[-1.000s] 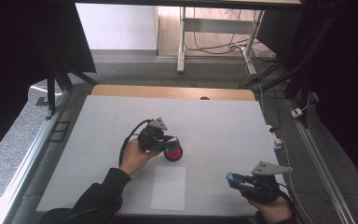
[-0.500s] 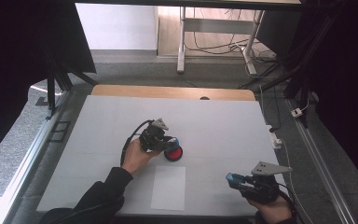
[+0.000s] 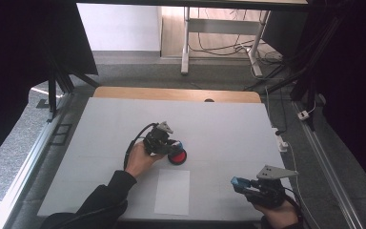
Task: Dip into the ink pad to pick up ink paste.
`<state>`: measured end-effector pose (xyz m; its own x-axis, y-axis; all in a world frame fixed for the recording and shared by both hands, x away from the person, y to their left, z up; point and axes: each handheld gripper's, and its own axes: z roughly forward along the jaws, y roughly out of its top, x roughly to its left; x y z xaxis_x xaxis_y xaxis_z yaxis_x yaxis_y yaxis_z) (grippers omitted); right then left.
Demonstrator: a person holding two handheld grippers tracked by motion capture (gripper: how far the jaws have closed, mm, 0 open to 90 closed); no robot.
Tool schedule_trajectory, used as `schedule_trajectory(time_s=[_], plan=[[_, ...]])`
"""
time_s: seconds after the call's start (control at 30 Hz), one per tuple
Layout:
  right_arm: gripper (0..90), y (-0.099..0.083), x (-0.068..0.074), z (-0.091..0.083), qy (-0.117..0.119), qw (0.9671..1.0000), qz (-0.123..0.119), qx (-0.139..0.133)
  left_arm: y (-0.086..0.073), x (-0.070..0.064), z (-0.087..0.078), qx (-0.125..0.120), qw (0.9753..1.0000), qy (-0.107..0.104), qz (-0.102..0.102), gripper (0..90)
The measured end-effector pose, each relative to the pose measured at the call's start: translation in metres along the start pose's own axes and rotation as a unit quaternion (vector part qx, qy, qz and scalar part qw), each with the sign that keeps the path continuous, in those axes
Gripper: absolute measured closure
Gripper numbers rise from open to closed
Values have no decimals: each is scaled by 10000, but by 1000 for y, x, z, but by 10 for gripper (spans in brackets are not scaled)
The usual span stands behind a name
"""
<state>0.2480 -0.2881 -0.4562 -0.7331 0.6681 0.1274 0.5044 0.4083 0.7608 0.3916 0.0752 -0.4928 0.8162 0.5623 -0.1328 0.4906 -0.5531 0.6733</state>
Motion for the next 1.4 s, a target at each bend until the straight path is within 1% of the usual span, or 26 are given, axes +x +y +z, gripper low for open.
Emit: schedule_trajectory(time_s=[0.1,0.13,0.23,0.37,0.53,0.63,0.67,0.73,0.83,0.9,1.0,1.07,1.1,1.13,1.27,1.4], plan=[[683,0,0,0,-20,10000,-14,27,1,-2,1,37,10000,46,59,704],[683,0,0,0,7,10000,-13,24,1,-3,1,52,9999,61,79,704],[682,0,0,0,-5,10000,-13,23,2,-5,1,82,9998,117,99,705],[683,0,0,0,-8,10000,-18,32,3,-10,1,142,9995,236,154,705],[683,0,1,1,-3,10000,-31,33,5,-18,3,229,9979,480,373,705],[683,0,1,1,-2,10000,-36,39,5,-22,3,258,9967,590,499,706],[683,0,1,1,-4,10000,-42,40,5,-23,3,259,9966,594,508,705],[683,0,1,1,2,10000,-43,44,5,-21,3,234,9972,545,445,706],[683,0,1,1,4,10000,-37,52,3,-14,2,146,9989,372,247,706],[683,0,1,1,5,10000,-38,56,2,-10,2,96,9996,250,123,706],[683,0,1,1,-3,10000,-38,64,0,-4,2,40,9999,104,-39,706],[683,0,1,1,-1,10000,-38,66,-1,-2,2,18,10000,48,-80,706],[683,0,1,1,-1,10000,-39,67,-1,-2,2,-3,9999,32,-96,706],[683,0,1,1,0,10000,-40,67,-2,-2,2,-20,10000,58,-70,706],[683,0,1,1,1,10000,-41,68,-3,-10,2,-72,9996,238,108,705],[683,0,1,1,1,10000,-45,65,-6,-9,2,-166,9995,234,102,704]])
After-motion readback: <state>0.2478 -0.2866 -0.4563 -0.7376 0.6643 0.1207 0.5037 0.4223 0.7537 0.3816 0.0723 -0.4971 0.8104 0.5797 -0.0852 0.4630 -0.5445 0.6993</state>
